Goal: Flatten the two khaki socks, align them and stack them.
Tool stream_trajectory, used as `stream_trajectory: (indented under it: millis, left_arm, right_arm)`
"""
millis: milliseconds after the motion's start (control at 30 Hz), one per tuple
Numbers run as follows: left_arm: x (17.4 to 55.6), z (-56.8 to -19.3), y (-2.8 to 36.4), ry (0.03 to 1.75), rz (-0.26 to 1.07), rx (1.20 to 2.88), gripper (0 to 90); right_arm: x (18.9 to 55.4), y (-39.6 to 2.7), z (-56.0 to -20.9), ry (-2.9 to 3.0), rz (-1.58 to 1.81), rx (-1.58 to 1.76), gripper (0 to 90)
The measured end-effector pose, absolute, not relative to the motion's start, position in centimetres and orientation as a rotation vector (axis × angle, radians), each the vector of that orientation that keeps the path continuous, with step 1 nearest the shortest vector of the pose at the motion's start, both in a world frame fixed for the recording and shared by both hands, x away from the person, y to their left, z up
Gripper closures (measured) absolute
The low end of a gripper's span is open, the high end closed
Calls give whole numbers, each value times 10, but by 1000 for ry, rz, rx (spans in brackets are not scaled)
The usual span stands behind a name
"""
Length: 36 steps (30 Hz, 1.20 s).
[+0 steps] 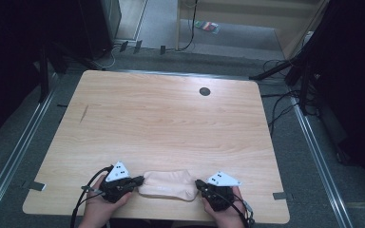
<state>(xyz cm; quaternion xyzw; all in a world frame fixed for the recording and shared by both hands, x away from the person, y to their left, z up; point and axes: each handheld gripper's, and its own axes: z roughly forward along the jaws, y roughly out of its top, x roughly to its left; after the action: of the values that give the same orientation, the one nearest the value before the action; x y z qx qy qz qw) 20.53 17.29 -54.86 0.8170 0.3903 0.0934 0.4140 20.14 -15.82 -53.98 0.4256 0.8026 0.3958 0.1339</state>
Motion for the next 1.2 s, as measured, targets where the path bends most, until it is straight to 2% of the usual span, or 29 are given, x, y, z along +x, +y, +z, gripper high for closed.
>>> stream_trajectory:
  millis: [700,900,967,1033,1067,1100,1133,1167,1200]
  left_arm:
    - [203,-549,165,942,276,2060,880]
    - [204,-550,165,948,268,2064,849]
    - [205,-550,167,954,263,2053,799]
    - [206,-550,170,954,240,2022,708]
    - [207,-549,172,957,223,2001,639]
    - [207,-549,172,957,223,2001,558]
    - [209,-548,177,947,193,1973,491]
    - [209,-548,177,947,193,1973,449]
    - [210,-547,180,946,198,1965,449]
  right_arm:
    - [204,-156,-538,2251,1191,1225,882]
    - [209,-157,-546,2290,1151,1268,876]
    - [209,-157,-544,2281,1179,1266,836]
    - [210,-159,-543,2253,1214,1266,696]
    - [210,-161,-541,2228,1235,1266,631]
    - [210,-161,-541,2228,1235,1266,631]
    - [211,-167,-538,2169,1282,1281,549]
    - [211,-167,-538,2169,1282,1281,549]
    - [212,-171,-536,2139,1303,1300,526]
